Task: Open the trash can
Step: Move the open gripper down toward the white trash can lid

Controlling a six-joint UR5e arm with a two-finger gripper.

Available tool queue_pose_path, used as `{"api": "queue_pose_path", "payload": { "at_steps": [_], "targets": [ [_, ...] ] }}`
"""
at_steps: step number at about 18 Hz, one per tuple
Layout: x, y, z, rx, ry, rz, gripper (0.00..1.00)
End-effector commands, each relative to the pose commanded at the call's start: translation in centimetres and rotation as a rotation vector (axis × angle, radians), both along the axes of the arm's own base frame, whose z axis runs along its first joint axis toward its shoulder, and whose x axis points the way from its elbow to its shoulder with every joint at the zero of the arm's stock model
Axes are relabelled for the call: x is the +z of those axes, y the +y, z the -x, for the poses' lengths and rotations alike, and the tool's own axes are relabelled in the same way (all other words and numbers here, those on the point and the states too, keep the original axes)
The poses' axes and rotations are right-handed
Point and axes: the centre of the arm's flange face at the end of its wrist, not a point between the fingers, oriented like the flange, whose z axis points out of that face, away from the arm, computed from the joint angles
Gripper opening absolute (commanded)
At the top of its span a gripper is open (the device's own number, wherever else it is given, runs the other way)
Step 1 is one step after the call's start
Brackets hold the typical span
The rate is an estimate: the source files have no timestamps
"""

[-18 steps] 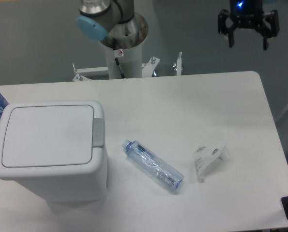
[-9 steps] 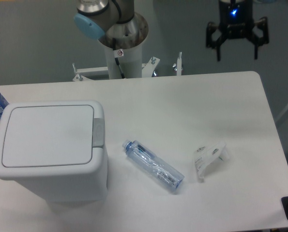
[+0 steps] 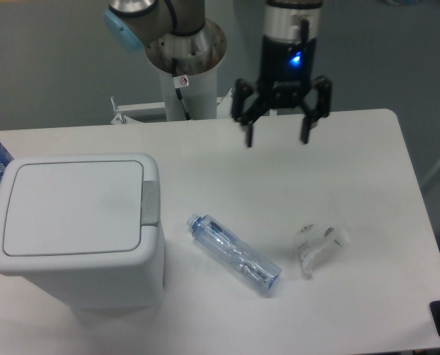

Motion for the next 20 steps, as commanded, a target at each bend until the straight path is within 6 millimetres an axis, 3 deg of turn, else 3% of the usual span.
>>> {"api": "queue_pose_path", "payload": {
  "at_steps": [4, 7, 16, 20],
  "targets": [
    [-0.3, 4.2, -0.6, 0.006, -0.034, -0.017, 1.00],
    [-0.5, 5.8, -1.5, 0.024, -0.041, -0.043, 1.00],
    [-3.2, 6.8, -3.9, 0.012, -0.094, -0.012, 1.00],
    [-3.4, 7.0, -4.2, 0.011, -0.100, -0.011, 1.00]
  ]
}}
